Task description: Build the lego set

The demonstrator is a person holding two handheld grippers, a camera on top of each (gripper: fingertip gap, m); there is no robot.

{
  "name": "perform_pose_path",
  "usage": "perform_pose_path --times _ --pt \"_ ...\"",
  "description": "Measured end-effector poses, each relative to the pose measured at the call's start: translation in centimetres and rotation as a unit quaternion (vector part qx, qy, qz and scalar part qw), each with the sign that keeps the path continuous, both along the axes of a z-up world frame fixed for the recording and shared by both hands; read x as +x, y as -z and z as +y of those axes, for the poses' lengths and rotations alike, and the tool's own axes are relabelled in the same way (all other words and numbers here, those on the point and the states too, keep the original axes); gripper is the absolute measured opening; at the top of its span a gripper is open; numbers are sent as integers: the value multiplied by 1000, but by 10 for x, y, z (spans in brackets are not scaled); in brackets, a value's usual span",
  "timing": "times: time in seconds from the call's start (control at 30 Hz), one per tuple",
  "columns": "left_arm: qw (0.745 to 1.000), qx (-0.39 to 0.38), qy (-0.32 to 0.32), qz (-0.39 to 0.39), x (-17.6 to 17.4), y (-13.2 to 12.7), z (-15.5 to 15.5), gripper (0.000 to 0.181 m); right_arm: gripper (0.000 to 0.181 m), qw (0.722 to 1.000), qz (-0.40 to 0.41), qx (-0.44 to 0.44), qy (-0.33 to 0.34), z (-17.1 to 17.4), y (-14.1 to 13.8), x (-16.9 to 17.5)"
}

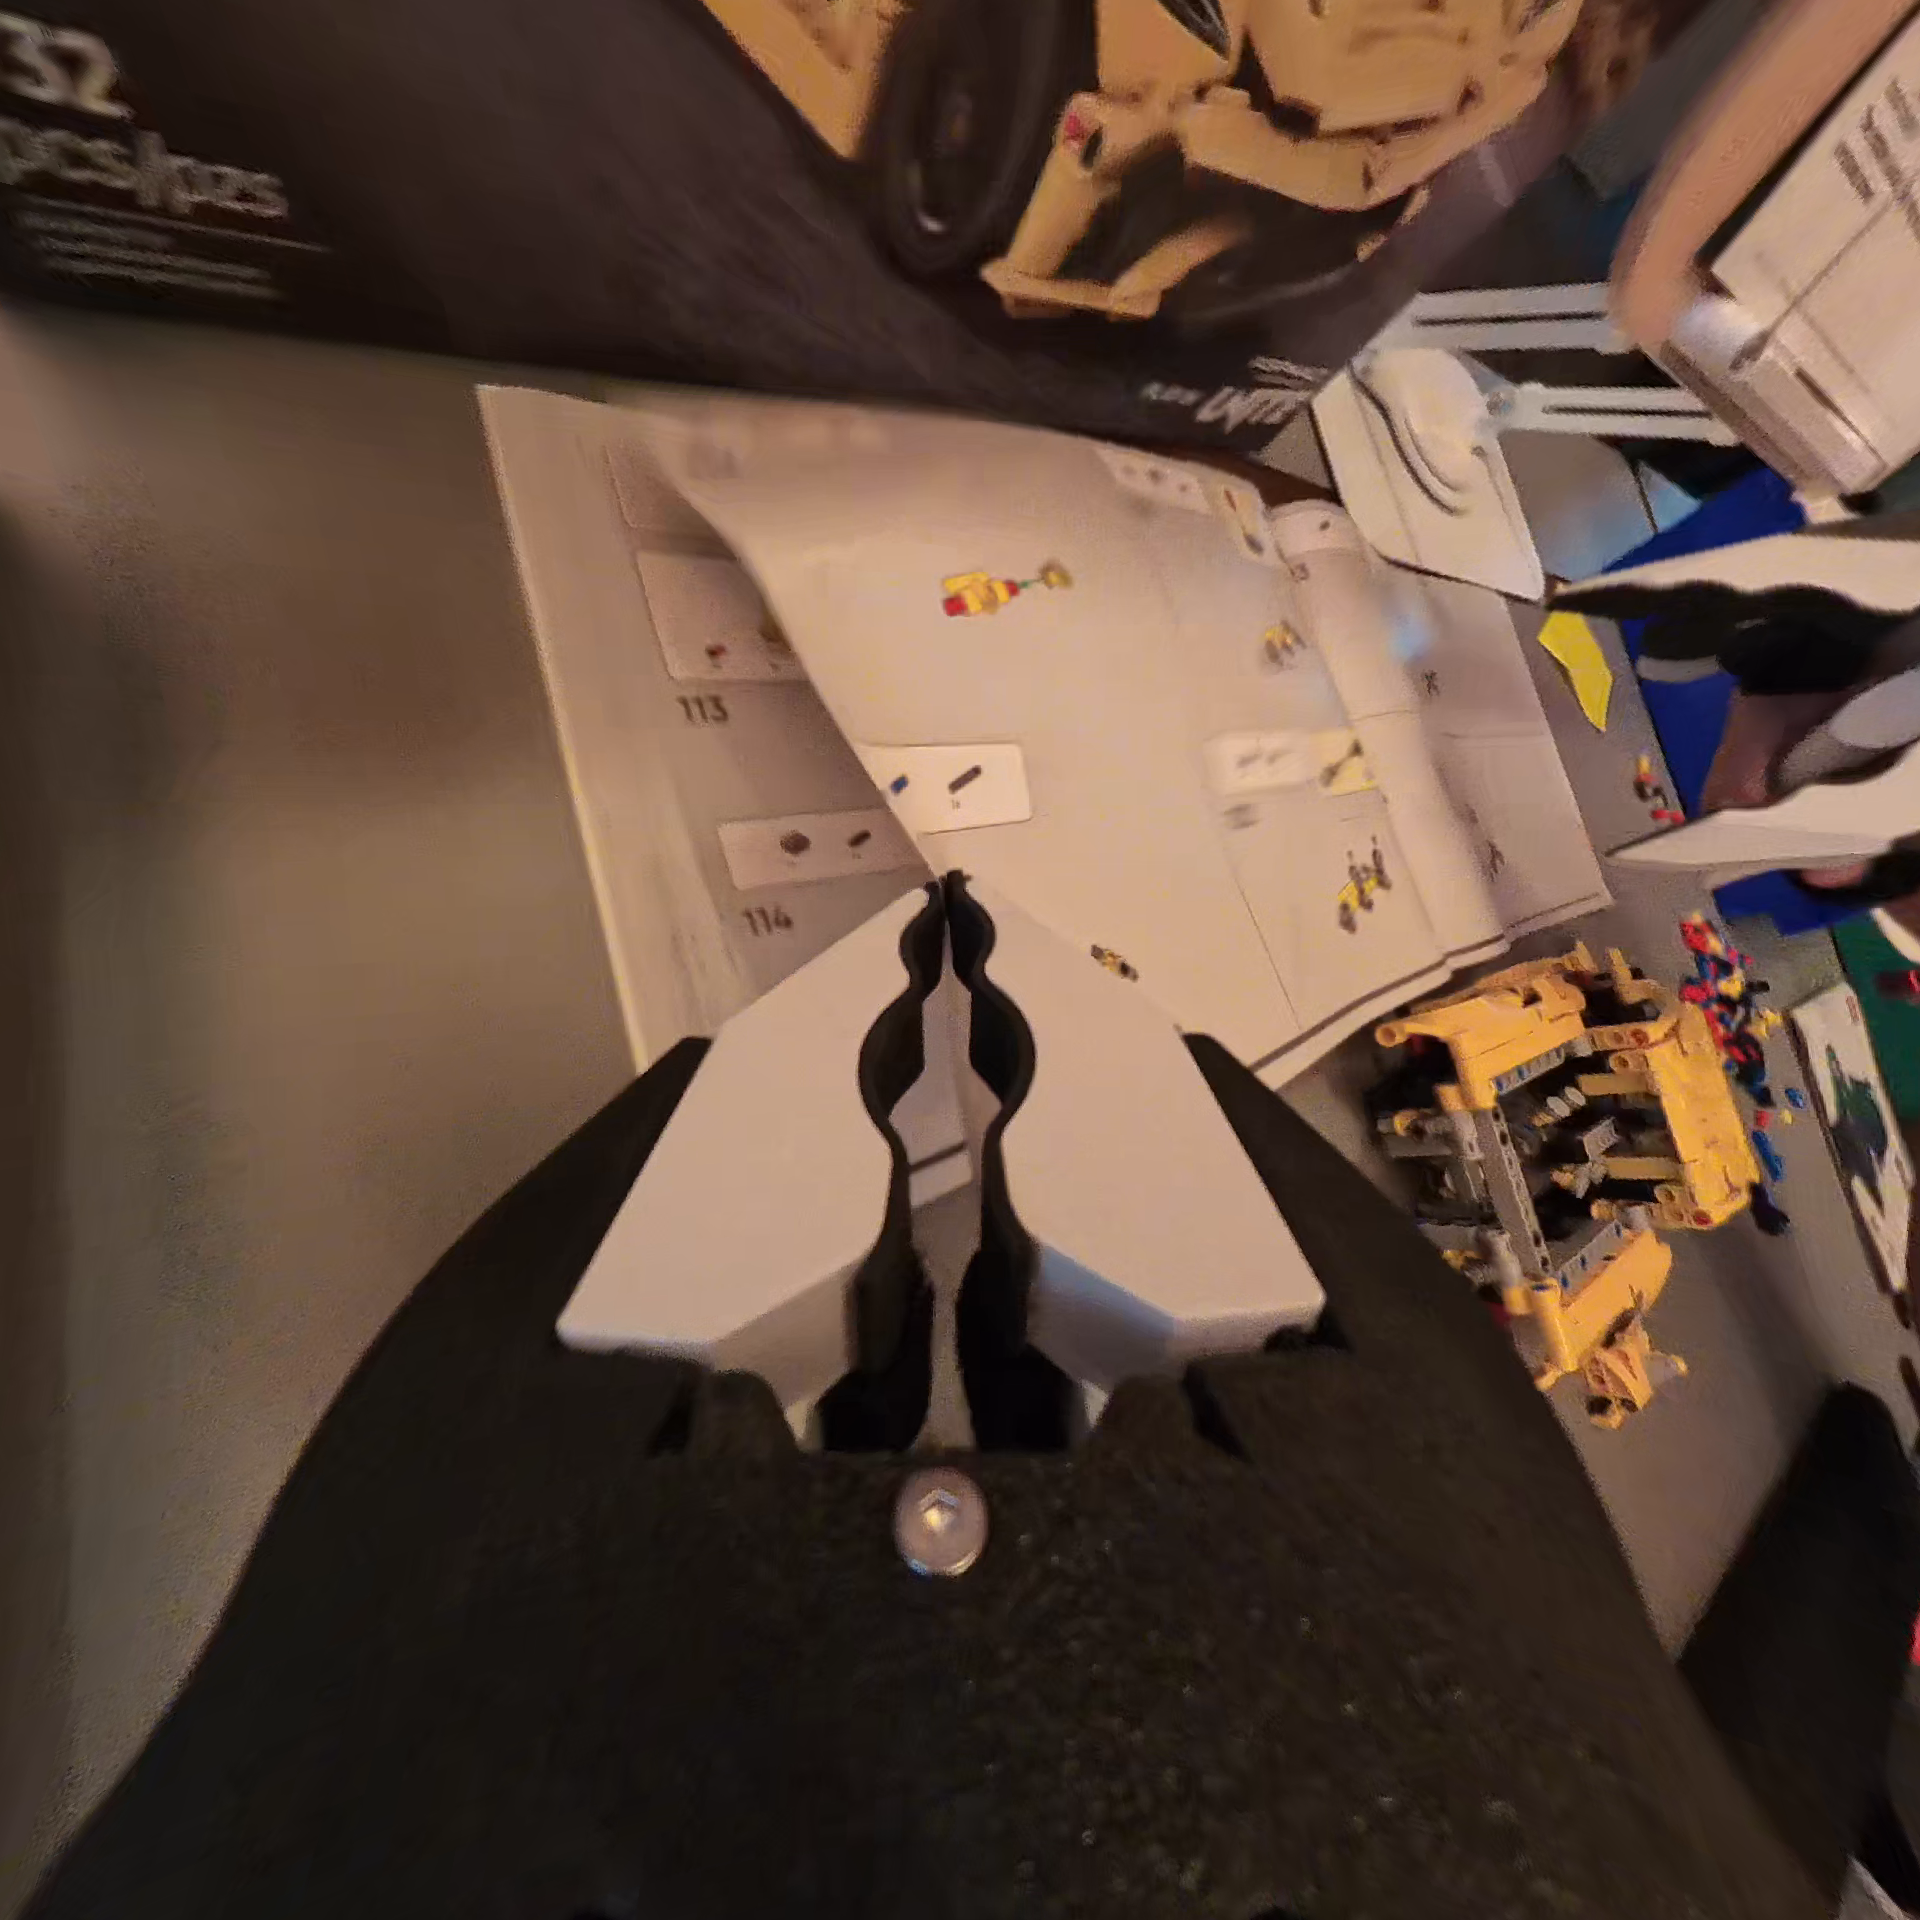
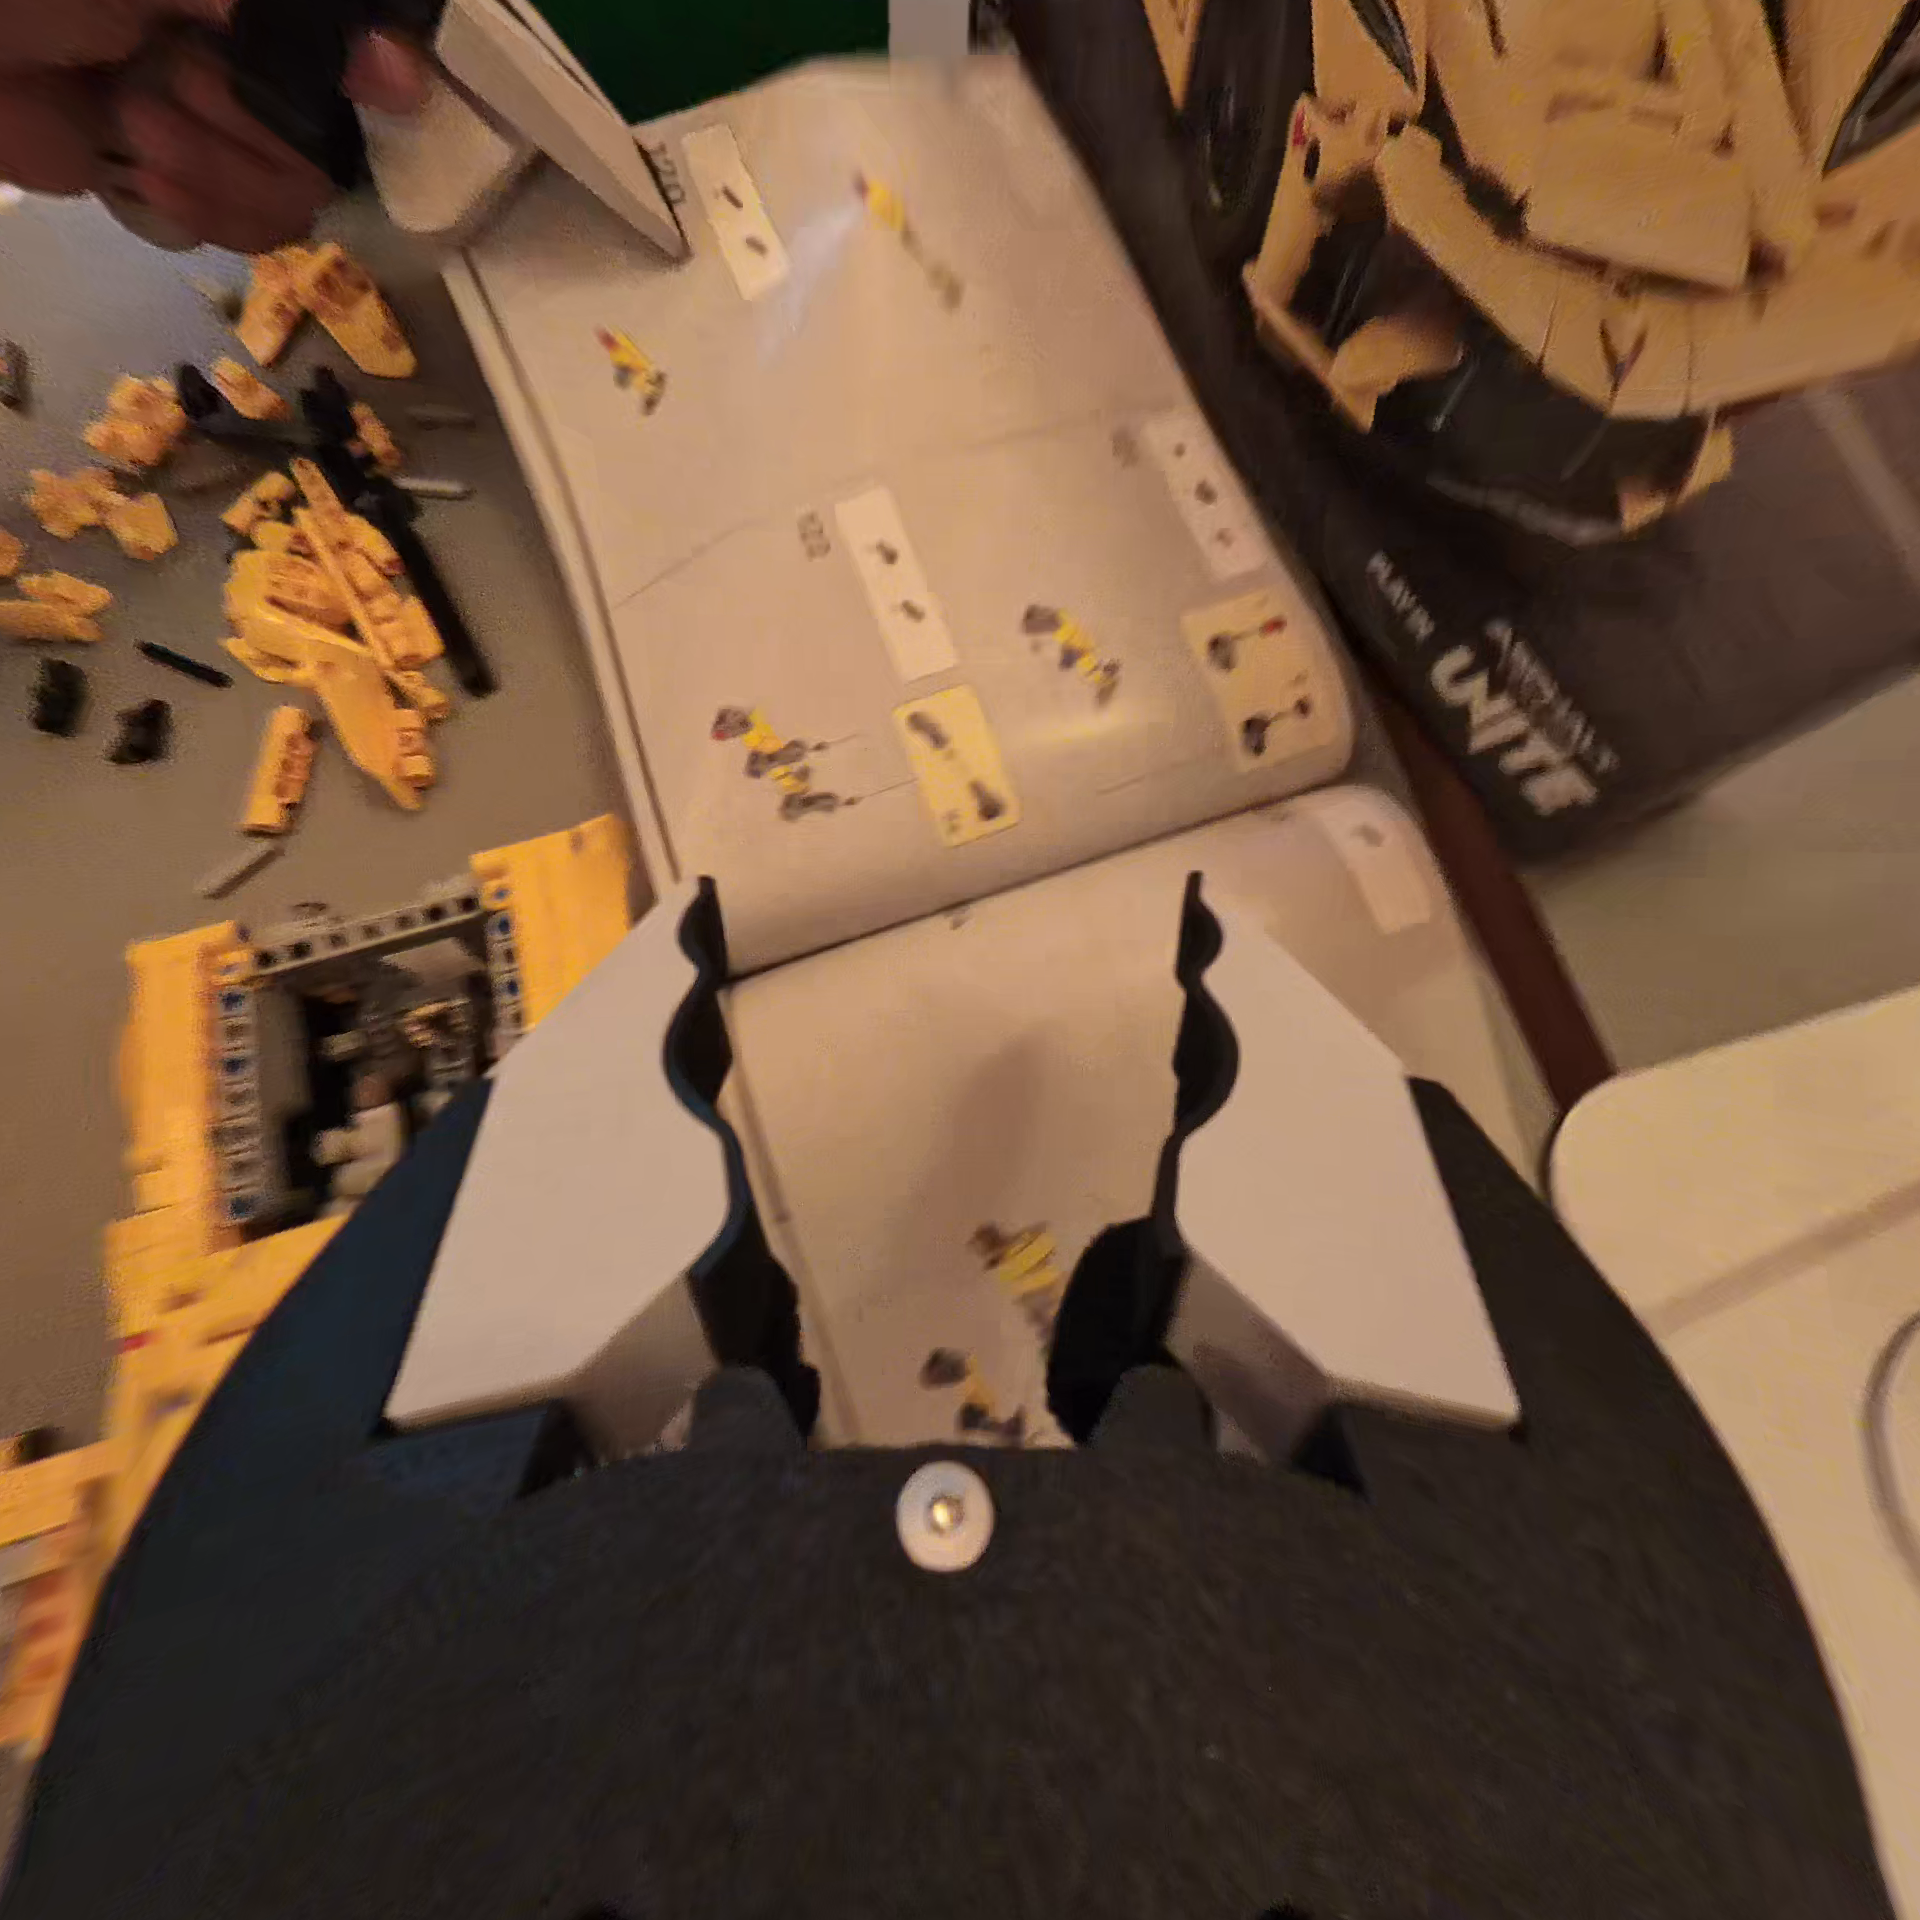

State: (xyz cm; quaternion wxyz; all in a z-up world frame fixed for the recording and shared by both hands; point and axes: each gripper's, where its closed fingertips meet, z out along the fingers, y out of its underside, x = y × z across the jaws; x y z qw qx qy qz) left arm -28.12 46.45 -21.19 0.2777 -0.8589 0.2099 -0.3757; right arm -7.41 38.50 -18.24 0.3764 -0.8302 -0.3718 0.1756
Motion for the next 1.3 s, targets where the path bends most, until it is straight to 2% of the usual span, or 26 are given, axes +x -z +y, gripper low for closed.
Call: perform_pose_path --times 0.07,0.13,0.2,0.33,0.4,0.47,0.53,0.63,0.73,0.8,0.87,0.93,1.0,1.1,1.3 --pt "1000 15 -21 17 -11 -1 6 0 91 999 -22 5 -37 19 11 -7" --pt "996 55 -28 68 -19 -5 14 0 100 997 -23 -36 -71 27 29 -21" --pt "991 82 -30 100 -21 -8 18 0 107 992 -62 -74 -87 32 49 -25" --pt "989 74 -26 125 -21 4 18 0 118 982 -140 -64 -113 39 64 -41" --pt "987 69 -33 145 -27 11 22 0 117 977 -166 -55 -123 41 63 -49" --pt "986 63 -37 151 -29 15 23 0 108 968 -196 -71 -141 38 68 -54" --pt "981 66 -44 175 -34 18 26 1 108 960 -219 -103 -143 38 76 -56" --pt "965 81 -68 239 -48 24 31 8 109 946 -245 -152 -149 39 88 -59" --pt "942 130 -103 290 -65 10 38 9 110 936 -270 -160 -158 39 89 -59" --pt "943 164 -109 268 -62 -9 39 9 110 942 -255 -150 -159 40 89 -59" --pt "962 163 -77 205 -41 -17 30 8 111 950 -233 -138 -156 39 89 -59" --pt "977 116 -28 176 -24 -2 18 8 111 955 -218 -130 -153 39 89 -58" --pt "977 87 -15 195 -21 21 17 7 111 955 -216 -127 -157 37 89 -54" --pt "976 51 2 211 -19 42 14 0 111 950 -225 -128 -173 35 89 -44" --pt "975 42 1 220 -22 49 12 0 111 953 -211 -118 -182 35 89 -40"
